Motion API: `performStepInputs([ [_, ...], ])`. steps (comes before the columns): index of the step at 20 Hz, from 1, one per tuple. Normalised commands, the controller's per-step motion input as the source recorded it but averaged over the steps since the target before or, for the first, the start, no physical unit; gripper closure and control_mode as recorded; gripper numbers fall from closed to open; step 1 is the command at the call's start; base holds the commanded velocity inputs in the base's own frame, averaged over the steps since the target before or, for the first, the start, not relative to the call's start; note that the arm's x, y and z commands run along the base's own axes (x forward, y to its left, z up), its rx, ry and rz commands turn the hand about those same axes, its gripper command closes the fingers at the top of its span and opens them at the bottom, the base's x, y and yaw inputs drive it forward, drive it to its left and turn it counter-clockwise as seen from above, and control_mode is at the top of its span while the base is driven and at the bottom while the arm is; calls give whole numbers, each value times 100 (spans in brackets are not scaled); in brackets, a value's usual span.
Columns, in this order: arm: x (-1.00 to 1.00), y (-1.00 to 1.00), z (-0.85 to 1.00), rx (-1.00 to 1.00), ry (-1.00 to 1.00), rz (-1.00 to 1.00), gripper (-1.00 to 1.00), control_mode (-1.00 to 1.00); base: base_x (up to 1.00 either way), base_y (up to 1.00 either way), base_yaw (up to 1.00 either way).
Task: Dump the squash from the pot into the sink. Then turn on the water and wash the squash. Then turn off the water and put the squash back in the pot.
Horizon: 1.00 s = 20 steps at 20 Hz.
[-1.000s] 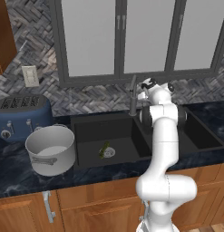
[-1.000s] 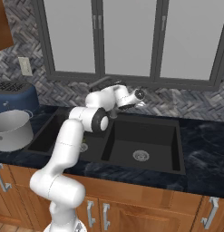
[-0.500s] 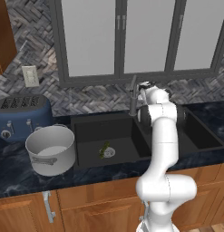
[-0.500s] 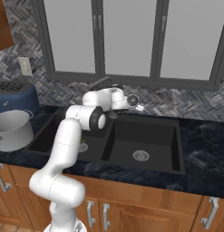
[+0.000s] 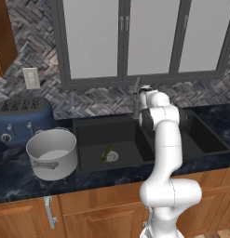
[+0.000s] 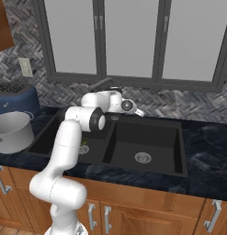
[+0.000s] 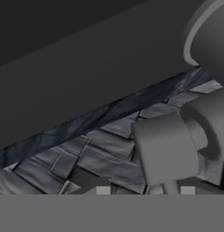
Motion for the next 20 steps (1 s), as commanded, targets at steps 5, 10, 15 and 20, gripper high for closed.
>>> performStepInputs([
  [5, 1, -69, 0, 19, 19, -28, 100, -100, 0, 0, 0],
  [10, 2, -73, 2, 21, 20, -26, 100, -100, 0, 0, 0],
  [15, 0, -76, 5, 23, 17, -22, 100, -100, 0, 0, 0],
  [20, 0, -50, 0, 20, 13, -18, 100, -100, 0, 0, 0],
])
